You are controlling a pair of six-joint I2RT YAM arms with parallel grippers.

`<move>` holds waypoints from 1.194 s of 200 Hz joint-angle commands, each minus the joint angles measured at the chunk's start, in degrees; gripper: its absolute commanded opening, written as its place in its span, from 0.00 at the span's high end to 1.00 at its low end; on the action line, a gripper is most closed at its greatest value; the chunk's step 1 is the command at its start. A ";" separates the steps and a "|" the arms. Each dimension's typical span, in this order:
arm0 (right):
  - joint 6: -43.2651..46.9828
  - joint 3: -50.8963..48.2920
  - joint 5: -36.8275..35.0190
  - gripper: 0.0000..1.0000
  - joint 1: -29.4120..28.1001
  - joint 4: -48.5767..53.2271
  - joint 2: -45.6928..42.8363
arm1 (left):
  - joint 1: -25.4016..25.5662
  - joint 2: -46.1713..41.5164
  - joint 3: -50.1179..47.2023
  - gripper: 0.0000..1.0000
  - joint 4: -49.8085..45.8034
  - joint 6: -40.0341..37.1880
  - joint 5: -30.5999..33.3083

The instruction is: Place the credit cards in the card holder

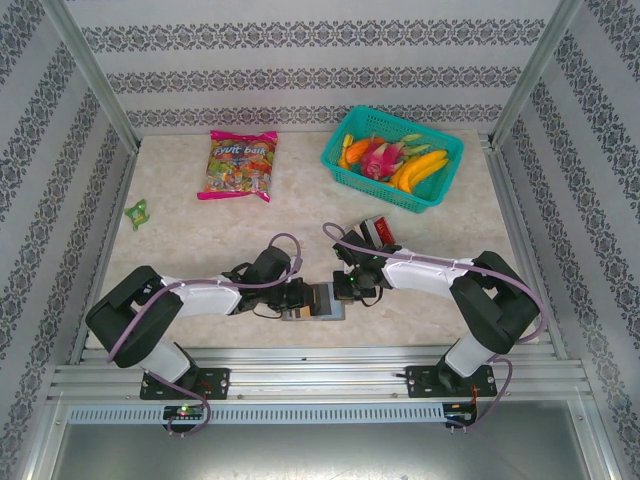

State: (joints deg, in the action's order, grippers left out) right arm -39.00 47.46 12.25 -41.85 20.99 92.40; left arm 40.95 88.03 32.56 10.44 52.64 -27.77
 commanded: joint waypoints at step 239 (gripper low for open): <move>-1.60 -4.19 -4.27 0.91 0.22 0.20 0.12 | 4.39 3.08 8.85 0.84 -9.61 -4.53 4.18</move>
State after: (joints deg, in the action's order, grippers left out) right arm -39.29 45.89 12.27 -41.87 18.90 91.57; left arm 43.88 89.76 38.92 1.76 50.19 -22.41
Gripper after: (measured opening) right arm 0.087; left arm 0.166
